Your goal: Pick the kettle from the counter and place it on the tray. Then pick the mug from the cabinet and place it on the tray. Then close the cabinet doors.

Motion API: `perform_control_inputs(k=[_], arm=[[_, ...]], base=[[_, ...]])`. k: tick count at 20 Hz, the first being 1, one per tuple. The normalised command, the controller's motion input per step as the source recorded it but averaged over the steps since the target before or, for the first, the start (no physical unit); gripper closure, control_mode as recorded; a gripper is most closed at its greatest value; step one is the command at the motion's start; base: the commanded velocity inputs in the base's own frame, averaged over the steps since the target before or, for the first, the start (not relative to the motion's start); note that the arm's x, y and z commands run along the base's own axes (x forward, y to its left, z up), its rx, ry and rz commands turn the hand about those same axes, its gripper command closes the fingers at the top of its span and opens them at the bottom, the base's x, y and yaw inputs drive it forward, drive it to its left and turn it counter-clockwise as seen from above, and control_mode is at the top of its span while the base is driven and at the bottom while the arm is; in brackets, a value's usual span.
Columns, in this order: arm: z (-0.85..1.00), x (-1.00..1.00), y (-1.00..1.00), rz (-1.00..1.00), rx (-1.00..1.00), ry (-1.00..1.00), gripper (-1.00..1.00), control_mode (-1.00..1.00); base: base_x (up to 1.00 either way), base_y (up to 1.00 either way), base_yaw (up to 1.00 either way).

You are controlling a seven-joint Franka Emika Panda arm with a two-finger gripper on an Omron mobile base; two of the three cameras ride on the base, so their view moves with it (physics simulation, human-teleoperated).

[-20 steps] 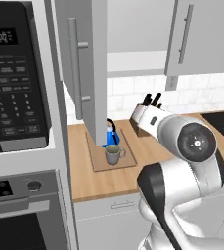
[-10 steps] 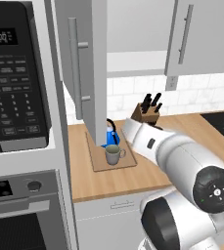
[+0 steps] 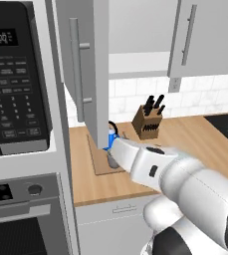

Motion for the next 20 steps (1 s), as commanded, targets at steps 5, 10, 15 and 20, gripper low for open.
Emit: perform_control_inputs(k=[5,10,15,20], arm=[[-0.15,-0.1,0.63,0.13,0.0,-0.04,-1.0,-1.0],[-0.07,0.11,0.56,0.0,-0.01,0.0,-1.0,-1.0],[0.0,0.35,0.23,-0.06,0.0,-0.01,-1.0,-1.0],[0.0,0.29,0.07,-0.1,0.0,-0.07,-1.0,-1.0]], base=[[0.0,0.0,0.0],[0.0,0.0,0.0],[0.0,0.0,0.0],[0.0,0.0,0.0]])
